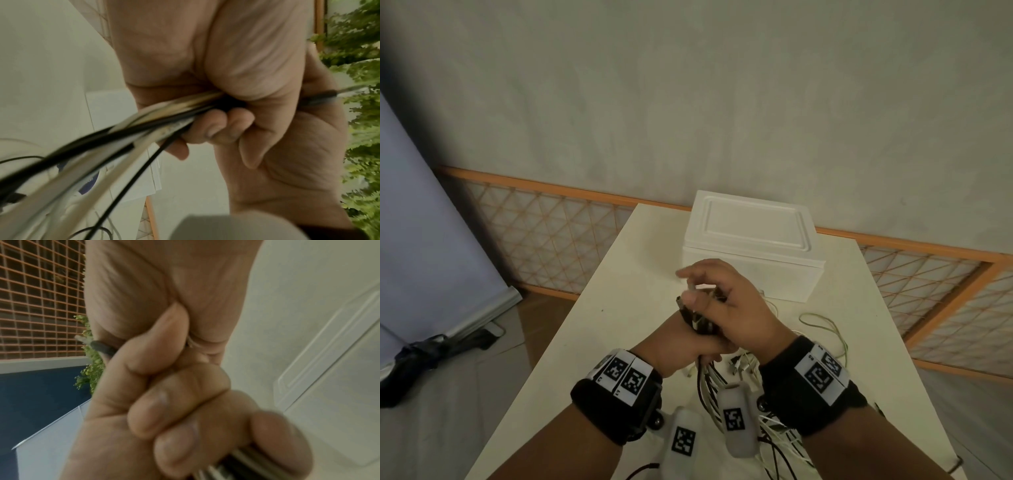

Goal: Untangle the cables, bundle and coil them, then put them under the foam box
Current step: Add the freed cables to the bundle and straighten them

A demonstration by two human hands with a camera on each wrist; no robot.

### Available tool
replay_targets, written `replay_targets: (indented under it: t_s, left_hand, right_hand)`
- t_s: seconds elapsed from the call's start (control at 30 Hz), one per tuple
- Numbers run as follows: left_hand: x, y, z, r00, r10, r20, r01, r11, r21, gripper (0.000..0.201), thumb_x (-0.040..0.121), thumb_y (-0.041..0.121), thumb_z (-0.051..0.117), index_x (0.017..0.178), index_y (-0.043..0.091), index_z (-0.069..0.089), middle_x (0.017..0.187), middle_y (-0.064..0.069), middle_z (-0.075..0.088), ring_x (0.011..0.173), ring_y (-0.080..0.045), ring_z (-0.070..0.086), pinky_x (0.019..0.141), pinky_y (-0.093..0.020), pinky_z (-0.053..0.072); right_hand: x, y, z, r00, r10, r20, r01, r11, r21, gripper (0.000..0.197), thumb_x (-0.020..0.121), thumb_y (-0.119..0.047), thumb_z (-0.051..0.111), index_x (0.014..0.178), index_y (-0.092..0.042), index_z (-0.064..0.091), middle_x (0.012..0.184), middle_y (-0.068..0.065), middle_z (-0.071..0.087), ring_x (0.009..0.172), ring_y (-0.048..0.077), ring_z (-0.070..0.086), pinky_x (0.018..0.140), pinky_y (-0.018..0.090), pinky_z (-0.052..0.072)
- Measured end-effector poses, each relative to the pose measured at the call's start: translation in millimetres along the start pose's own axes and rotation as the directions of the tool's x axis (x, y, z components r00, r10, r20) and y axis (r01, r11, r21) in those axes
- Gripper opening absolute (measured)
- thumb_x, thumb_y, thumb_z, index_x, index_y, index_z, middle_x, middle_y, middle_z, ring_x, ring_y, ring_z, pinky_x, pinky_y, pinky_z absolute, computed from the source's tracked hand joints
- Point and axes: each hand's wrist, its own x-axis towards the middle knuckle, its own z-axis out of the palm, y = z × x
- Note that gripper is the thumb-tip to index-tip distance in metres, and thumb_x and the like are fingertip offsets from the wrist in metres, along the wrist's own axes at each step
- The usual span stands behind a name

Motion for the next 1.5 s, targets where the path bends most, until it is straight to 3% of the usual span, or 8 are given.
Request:
replay_targets:
  t_s: [0.1, 0.17, 0.3, 0.5, 0.9, 1.07, 1.23, 1.5]
  left_hand:
    - [1, -3, -4, 1.000, 0.005, 0.016, -0.004, 0.999, -0.046, 0.027, 0.075, 0.003, 0.072, 0.058, 0.024, 0.067, 0.046, 0.005, 0.051, 0.052, -0.018, 0.049, 0.070, -0.038, 0.051]
    - [0, -4, -5, 0.999, 0.006, 0.039, -0.004, 0.998, -0.057, 0.023, 0.072, 0.010, 0.070, 0.053, 0.024, 0.065, 0.045, 0.002, 0.048, 0.054, -0.022, 0.047, 0.072, -0.039, 0.052]
    - [2, -8, -3, 0.999, -0.017, 0.040, 0.016, 0.999, 0.038, 0.034, 0.076, 0.014, 0.073, 0.047, 0.026, 0.059, 0.045, 0.003, 0.049, 0.053, -0.021, 0.050, 0.069, -0.038, 0.052]
    - [0, 2, -1, 0.998, 0.032, 0.059, -0.037, 0.996, 0.084, 0.051, 0.083, 0.001, 0.070, 0.055, 0.043, 0.066, 0.050, 0.016, 0.058, 0.051, 0.003, 0.053, 0.061, -0.019, 0.045]
    - [2, -4, -4, 0.999, 0.021, -0.025, -0.021, 1.000, -0.014, 0.030, 0.075, 0.000, 0.076, 0.066, 0.028, 0.070, 0.064, -0.013, 0.060, 0.057, -0.022, 0.058, 0.057, -0.030, 0.048]
    - [2, -5, 0, 0.999, -0.021, -0.027, 0.020, 1.000, -0.023, 0.029, 0.075, -0.002, 0.076, 0.065, 0.023, 0.064, 0.053, 0.003, 0.055, 0.050, -0.014, 0.052, 0.051, -0.025, 0.044]
    - [5, 1, 12, 0.986, -0.087, -0.142, 0.096, 0.993, 0.063, 0.040, 0.081, -0.007, 0.064, 0.053, 0.019, 0.050, 0.041, 0.013, 0.052, 0.042, 0.003, 0.047, 0.052, -0.015, 0.038]
    - [1, 11, 16, 0.985, -0.060, -0.164, 0.083, 0.987, 0.138, 0.046, 0.084, -0.016, 0.052, 0.057, 0.020, 0.044, 0.037, 0.013, 0.048, 0.040, 0.014, 0.047, 0.048, -0.004, 0.034]
  right_hand:
    - [3, 0, -8, 0.911, 0.403, 0.086, -0.412, 0.881, 0.232, 0.044, 0.085, -0.060, 0.047, 0.110, -0.029, 0.067, 0.119, -0.001, 0.064, 0.109, 0.012, 0.061, 0.092, 0.030, 0.050]
    - [5, -1, -14, 0.887, 0.454, 0.086, -0.461, 0.855, 0.237, 0.037, 0.094, -0.042, 0.049, 0.105, -0.014, 0.070, 0.113, 0.009, 0.068, 0.104, 0.022, 0.064, 0.083, 0.028, 0.054]
    - [5, -6, -23, 0.908, 0.414, 0.070, -0.411, 0.842, 0.349, 0.013, 0.088, -0.009, 0.062, 0.095, -0.008, 0.073, 0.088, 0.011, 0.071, 0.080, 0.026, 0.064, 0.081, 0.041, 0.049]
    - [0, -22, -23, 0.989, 0.136, -0.065, -0.140, 0.987, -0.076, 0.013, 0.082, -0.010, 0.070, 0.089, -0.020, 0.074, 0.084, -0.007, 0.073, 0.081, 0.003, 0.067, 0.079, 0.017, 0.050]
    - [-4, -28, -18, 0.979, -0.186, 0.083, 0.203, 0.851, -0.485, 0.013, 0.079, -0.012, 0.067, 0.089, -0.014, 0.075, 0.088, -0.005, 0.072, 0.091, 0.004, 0.057, 0.078, 0.002, 0.039]
    - [-5, -34, -25, 0.986, -0.028, 0.162, 0.108, 0.857, -0.505, 0.007, 0.079, -0.015, 0.070, 0.083, -0.020, 0.074, 0.079, -0.016, 0.064, 0.078, 0.002, 0.059, 0.072, 0.015, 0.046]
    - [-4, -40, -23, 0.984, -0.045, 0.173, 0.157, 0.677, -0.719, 0.015, 0.081, -0.022, 0.056, 0.092, -0.022, 0.067, 0.081, -0.006, 0.067, 0.077, 0.014, 0.061, 0.072, 0.032, 0.050]
    - [-4, -44, -25, 0.935, 0.097, 0.341, 0.142, 0.778, -0.612, 0.032, 0.074, -0.029, 0.049, 0.092, -0.018, 0.073, 0.085, -0.003, 0.067, 0.080, 0.007, 0.056, 0.076, 0.020, 0.043]
